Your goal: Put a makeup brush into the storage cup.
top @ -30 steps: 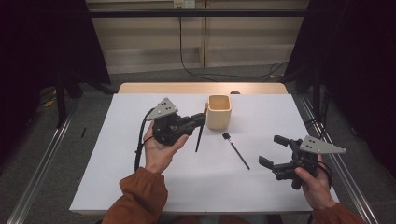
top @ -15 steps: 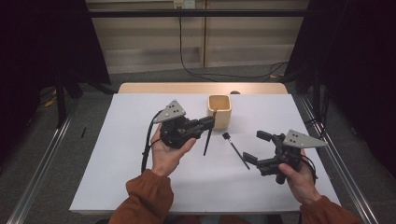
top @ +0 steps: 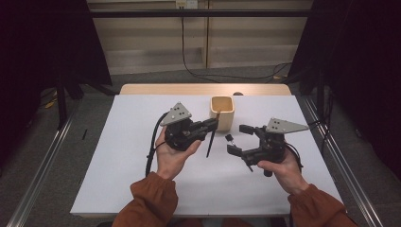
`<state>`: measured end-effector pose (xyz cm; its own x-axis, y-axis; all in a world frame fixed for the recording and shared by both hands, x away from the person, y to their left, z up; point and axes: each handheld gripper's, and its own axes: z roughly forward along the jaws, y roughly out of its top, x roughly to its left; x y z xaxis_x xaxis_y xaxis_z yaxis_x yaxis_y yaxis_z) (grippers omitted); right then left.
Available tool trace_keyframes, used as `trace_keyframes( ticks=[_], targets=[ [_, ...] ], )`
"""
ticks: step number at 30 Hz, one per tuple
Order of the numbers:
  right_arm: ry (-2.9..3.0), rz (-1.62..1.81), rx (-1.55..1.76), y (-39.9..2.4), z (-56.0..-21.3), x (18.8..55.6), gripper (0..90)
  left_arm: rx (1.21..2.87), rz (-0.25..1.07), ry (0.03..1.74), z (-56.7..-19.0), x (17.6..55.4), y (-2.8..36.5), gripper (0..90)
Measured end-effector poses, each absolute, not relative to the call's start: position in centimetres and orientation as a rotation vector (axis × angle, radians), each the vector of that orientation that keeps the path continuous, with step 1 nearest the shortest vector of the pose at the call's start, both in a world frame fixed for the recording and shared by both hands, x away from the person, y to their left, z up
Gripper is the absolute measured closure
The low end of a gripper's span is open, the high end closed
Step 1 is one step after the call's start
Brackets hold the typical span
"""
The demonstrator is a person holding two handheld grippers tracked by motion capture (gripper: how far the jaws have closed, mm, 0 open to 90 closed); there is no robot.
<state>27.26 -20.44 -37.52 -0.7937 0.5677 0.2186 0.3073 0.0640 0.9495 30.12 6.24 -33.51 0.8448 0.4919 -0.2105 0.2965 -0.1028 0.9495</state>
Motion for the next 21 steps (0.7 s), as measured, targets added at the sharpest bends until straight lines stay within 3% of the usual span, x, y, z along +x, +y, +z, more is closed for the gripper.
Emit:
trace_keyframes(
  ticks=[17,21],
  targets=[
    [2.254,1.857,0.788,-17.4,-37.4,29.3,18.9,1.701,0.176,0.598,-33.7,29.9,5.9,84.5],
    [2.267,1.88,0.781,-16.9,-37.6,29.7,35.2,1.704,0.179,0.599,-33.8,30.0,5.8,84.5]
  ],
)
